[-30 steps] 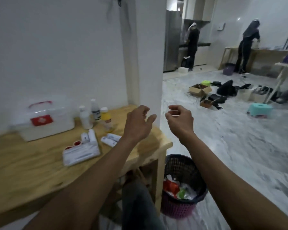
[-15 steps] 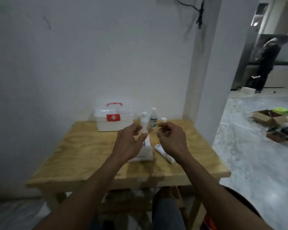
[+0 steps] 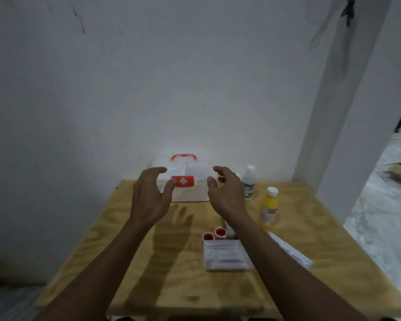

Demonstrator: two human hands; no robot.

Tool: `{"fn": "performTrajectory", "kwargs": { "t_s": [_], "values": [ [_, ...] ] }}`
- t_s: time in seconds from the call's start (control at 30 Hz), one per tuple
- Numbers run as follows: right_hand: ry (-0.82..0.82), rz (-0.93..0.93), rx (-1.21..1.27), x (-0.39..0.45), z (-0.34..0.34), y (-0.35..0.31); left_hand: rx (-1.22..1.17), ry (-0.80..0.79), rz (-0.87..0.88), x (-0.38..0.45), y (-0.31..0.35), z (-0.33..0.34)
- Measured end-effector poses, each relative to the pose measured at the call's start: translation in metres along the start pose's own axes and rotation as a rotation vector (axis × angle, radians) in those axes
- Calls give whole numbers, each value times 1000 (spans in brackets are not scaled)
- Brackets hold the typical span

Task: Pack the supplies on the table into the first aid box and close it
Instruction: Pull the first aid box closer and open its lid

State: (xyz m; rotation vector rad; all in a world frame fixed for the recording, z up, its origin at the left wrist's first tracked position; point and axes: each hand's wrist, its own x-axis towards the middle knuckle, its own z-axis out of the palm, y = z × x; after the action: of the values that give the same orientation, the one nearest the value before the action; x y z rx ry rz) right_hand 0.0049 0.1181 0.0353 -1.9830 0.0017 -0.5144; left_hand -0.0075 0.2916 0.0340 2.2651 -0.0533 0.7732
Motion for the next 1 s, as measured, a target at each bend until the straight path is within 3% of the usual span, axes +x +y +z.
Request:
{"fn": "performTrajectory", "kwargs": {
  "t_s": [0.17,0.43,1.0],
  "values": [
    [40,31,-22,30,35,9,-1,11,-46,40,-28,16],
    [42,96,-17,57,63,22,-86,-133,-172,68,-60,39],
    [26,137,-18,22,49,19,-139,-116,-229,35,-46,31]
  ]
}}
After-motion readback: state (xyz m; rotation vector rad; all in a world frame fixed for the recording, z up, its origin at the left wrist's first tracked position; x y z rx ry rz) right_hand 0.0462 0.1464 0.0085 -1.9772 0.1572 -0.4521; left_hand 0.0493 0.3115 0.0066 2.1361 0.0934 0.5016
